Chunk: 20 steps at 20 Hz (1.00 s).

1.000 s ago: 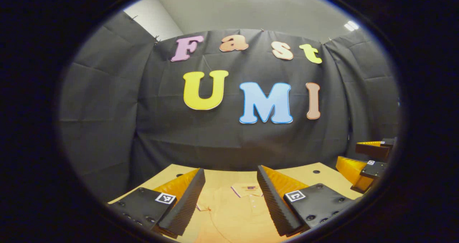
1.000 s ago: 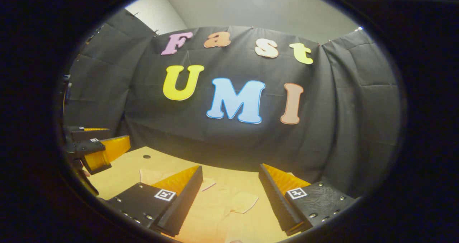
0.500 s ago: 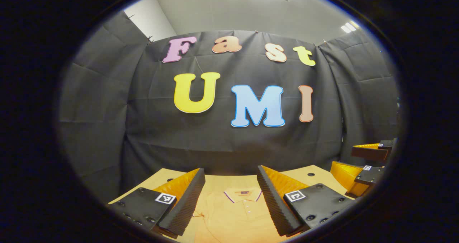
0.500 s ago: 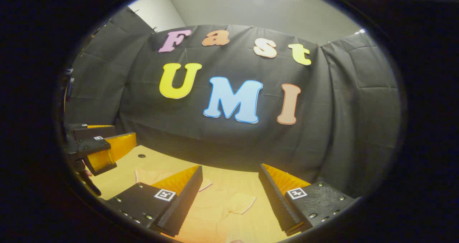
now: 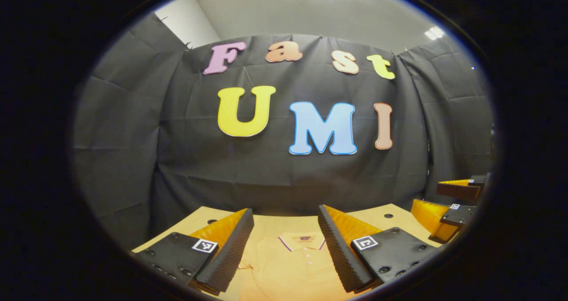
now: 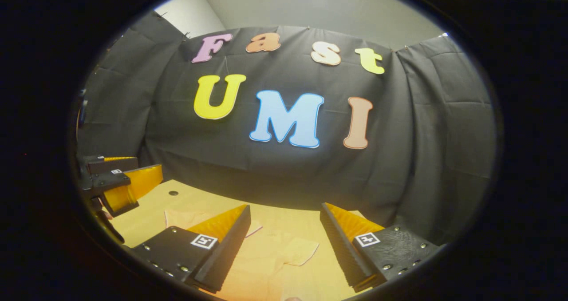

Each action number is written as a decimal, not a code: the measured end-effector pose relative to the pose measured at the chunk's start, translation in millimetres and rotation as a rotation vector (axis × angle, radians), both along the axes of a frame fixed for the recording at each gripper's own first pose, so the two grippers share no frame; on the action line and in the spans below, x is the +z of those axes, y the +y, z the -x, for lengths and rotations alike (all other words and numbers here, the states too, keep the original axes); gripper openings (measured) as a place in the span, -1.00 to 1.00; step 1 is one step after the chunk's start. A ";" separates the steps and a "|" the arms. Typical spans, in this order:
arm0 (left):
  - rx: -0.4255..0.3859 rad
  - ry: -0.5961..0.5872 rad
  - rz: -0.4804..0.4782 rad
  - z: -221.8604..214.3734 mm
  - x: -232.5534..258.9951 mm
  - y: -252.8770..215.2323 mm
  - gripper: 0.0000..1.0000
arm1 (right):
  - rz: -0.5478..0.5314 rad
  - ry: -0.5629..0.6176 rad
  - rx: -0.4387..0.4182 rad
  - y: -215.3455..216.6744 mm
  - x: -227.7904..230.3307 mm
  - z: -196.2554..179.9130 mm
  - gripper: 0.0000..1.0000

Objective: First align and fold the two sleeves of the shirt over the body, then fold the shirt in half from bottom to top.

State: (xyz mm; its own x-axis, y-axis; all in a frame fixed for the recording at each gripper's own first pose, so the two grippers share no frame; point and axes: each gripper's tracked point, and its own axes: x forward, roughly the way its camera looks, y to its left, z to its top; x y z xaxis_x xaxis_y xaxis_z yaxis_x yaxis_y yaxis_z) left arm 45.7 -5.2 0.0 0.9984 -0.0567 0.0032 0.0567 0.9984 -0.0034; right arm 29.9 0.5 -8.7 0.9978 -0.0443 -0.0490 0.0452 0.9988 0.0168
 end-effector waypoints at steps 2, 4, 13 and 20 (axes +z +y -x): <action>0.001 0.003 -0.002 -2.4 -1.4 -1.0 0.89 | -0.009 0.025 -0.005 -5.2 -8.3 -7.5 0.94; 0.002 0.008 0.000 -5.8 -2.1 -2.8 0.89 | -0.005 0.048 -0.014 -12.0 -17.0 -17.0 0.94; 0.059 0.058 0.013 -13.7 -17.4 8.2 0.92 | -0.008 0.168 -0.051 -51.8 -71.6 -62.0 0.94; 0.109 0.074 -0.001 -6.6 -21.1 20.3 0.92 | -0.026 0.262 -0.057 -72.2 -122.4 -105.7 0.94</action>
State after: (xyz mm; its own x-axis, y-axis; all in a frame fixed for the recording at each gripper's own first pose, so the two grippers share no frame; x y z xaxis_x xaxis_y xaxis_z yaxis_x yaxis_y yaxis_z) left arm 52.3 15.1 -21.0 0.9962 0.0519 -0.0704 -0.0522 0.9986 -0.0025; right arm 135.6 -71.8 -131.1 0.9469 -0.0949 -0.3071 0.1071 0.9940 0.0232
